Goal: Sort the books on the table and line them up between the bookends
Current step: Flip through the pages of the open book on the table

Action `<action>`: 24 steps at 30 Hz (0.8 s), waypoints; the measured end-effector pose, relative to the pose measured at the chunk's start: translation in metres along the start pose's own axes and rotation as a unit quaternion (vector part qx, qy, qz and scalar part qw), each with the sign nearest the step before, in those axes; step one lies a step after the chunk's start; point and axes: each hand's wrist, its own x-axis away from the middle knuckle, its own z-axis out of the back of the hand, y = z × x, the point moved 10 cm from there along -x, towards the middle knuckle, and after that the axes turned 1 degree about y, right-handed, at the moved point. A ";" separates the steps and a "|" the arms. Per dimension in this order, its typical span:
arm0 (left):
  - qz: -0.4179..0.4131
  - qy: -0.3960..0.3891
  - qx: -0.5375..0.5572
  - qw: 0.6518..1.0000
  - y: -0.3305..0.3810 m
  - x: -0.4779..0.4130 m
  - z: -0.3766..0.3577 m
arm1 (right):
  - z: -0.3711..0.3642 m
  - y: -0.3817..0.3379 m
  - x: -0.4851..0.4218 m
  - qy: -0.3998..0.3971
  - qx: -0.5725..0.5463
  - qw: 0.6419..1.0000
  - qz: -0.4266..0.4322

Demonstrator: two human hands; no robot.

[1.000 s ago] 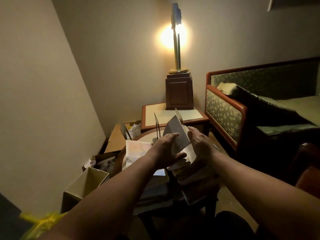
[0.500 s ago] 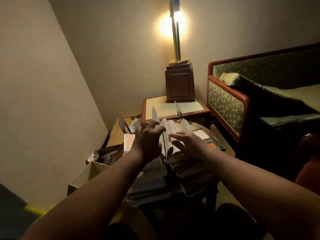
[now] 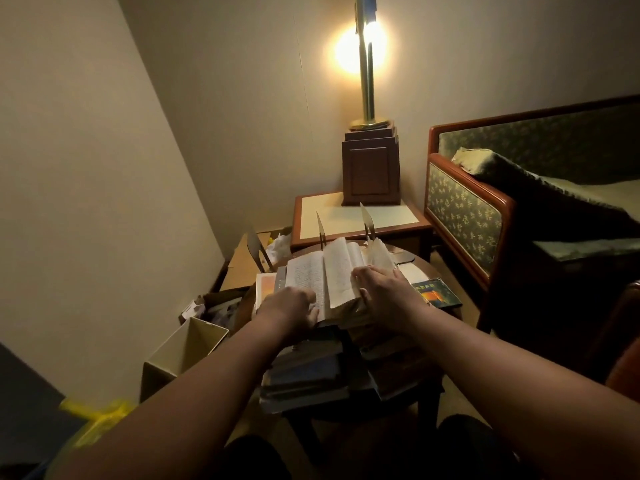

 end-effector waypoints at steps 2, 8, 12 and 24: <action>-0.012 0.025 0.001 1.000 0.002 -0.003 0.004 | -0.001 0.001 0.000 0.003 -0.002 1.000 -0.006; -0.127 0.199 0.078 0.969 0.028 -0.010 0.044 | -0.006 0.003 -0.004 -0.009 0.002 1.000 -0.014; -0.207 0.215 0.051 0.953 0.050 -0.011 0.056 | -0.011 0.007 -0.005 0.000 0.016 1.000 -0.018; -0.271 0.144 0.025 0.951 0.047 -0.012 0.032 | -0.010 0.008 -0.003 0.019 -0.006 1.000 -0.018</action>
